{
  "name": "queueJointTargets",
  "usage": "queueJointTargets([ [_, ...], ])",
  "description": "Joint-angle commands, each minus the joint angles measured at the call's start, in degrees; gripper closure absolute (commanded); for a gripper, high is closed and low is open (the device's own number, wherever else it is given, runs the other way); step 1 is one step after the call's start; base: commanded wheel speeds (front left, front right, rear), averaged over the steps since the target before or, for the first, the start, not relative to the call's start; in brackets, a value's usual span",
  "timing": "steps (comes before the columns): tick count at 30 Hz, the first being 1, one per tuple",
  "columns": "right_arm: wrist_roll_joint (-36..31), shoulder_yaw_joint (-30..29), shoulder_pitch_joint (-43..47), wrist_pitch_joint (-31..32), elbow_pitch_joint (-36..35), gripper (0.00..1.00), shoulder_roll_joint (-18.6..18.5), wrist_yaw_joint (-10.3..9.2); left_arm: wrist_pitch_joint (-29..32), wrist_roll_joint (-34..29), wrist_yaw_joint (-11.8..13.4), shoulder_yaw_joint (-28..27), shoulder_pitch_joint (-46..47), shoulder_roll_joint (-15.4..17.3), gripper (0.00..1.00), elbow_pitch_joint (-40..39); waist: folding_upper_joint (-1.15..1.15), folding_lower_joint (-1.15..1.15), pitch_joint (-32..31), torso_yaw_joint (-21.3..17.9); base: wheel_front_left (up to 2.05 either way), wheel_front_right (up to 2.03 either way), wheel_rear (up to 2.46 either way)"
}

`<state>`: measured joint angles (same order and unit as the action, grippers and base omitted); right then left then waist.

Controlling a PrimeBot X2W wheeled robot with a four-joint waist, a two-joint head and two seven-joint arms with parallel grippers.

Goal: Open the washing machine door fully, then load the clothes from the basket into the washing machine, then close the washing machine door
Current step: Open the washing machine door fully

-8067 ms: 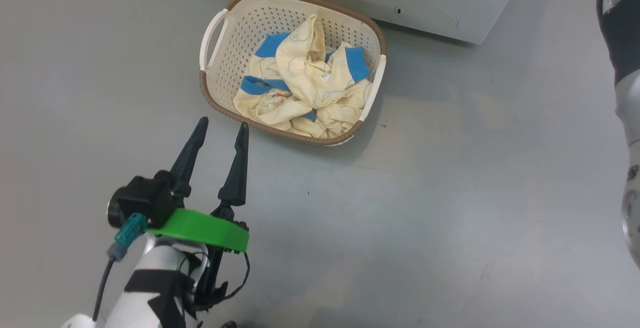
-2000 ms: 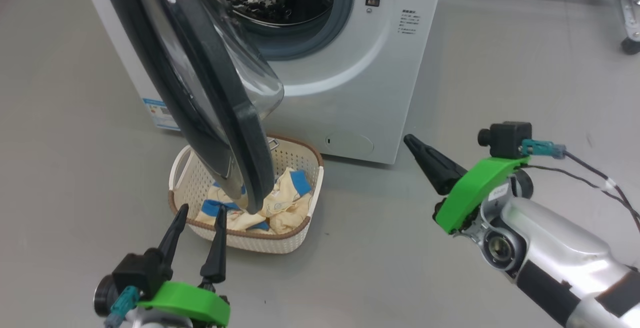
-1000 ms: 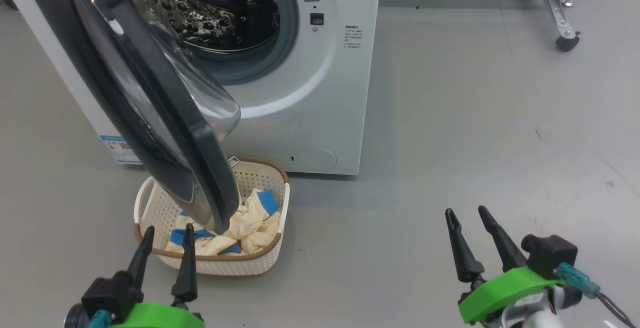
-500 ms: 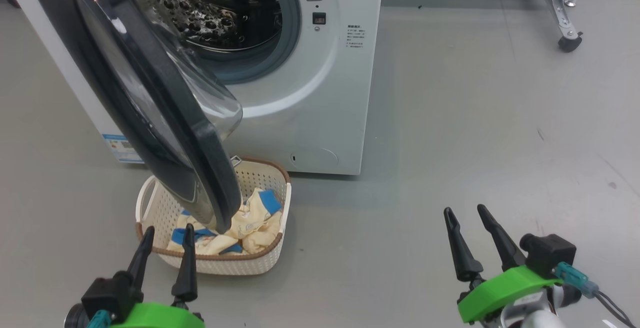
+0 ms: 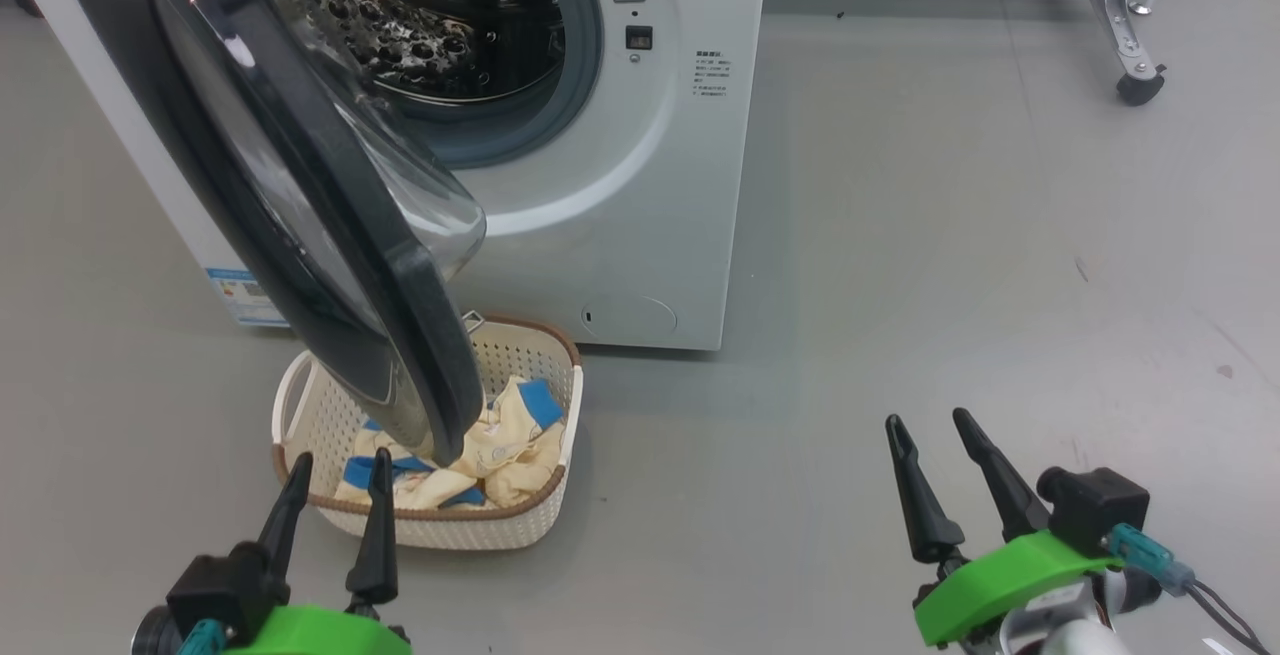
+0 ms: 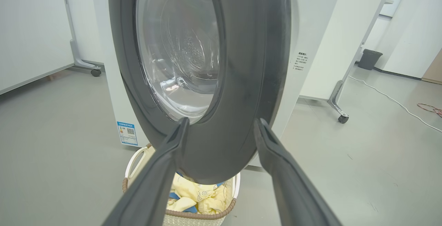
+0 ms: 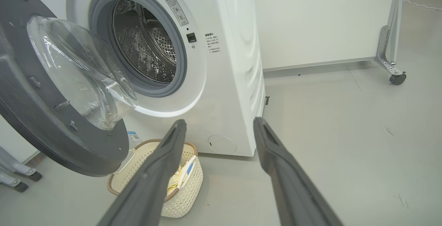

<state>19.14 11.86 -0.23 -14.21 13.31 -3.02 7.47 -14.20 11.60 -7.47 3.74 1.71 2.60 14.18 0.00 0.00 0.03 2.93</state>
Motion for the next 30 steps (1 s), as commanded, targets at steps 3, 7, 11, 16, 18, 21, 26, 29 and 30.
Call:
queueJointTargets([
  [3, -0.3, 1.4, -2.1, -0.8, -1.9, 0.00, 0.1, 0.02, -0.8, -0.4, 0.0, -1.7, 1.1, 0.9, 0.00, -1.8, 0.00, 0.00, 0.0, 0.1, 0.00, 0.00, 0.00],
  [7, -0.3, 1.3, -2.0, -0.8, -1.7, 0.00, 0.1, 0.02, -0.8, -0.5, 0.0, -1.6, 1.1, 0.9, 0.00, -1.8, 0.00, 0.00, 0.1, 0.2, 0.00, 0.00, 0.00],
  [11, -0.2, 1.4, -2.1, -0.8, -1.8, 0.00, 0.1, 0.02, -0.8, -0.5, 0.0, -1.6, 1.2, 0.9, 0.00, -1.9, 0.00, 0.00, 0.2, 0.2, 0.00, 0.00, 0.00],
  [16, -0.1, 1.2, -2.2, -0.8, -1.9, 0.00, 0.1, 0.02, -0.8, -0.4, 0.0, -1.7, 1.2, 0.9, 0.00, -1.9, 0.00, 0.00, 0.4, 0.2, 0.00, 0.00, 0.00],
  [18, -0.1, 1.1, -2.3, -0.8, -1.9, 0.00, 0.1, 0.02, -0.8, -0.4, 0.0, -1.7, 1.3, 0.9, 0.00, -1.9, 0.00, 0.00, 0.5, 0.2, 0.00, 0.00, 0.00],
  [21, -0.1, 1.1, -2.3, -0.8, -1.8, 0.00, 0.1, 0.02, -0.8, -0.4, 0.0, -1.7, 1.4, 0.9, 0.00, -2.0, 0.00, 0.00, 0.7, 0.2, 0.00, 0.00, 0.00],
  [26, 0.1, 1.4, -2.4, -0.8, -1.7, 0.00, 0.1, 0.02, -0.8, -0.4, 0.0, -1.8, 1.5, 1.0, 0.00, -2.0, 0.00, 0.00, 0.9, 0.3, 0.00, 0.00, 0.00],
  [29, 0.0, 1.4, -2.4, -0.8, -1.5, 0.00, 0.1, 0.02, -0.8, -0.5, 0.0, -1.8, 1.6, 1.1, 0.00, -2.1, 0.00, 0.00, 1.0, 0.3, 0.00, 0.00, 0.00],
  [30, -0.1, 1.4, -2.5, -0.8, -1.4, 0.00, 0.1, 0.02, -0.8, -0.5, 0.0, -1.9, 1.6, 1.1, 0.00, -2.1, 0.00, 0.00, 1.0, 0.3, 0.00, 0.00, 0.00],
])
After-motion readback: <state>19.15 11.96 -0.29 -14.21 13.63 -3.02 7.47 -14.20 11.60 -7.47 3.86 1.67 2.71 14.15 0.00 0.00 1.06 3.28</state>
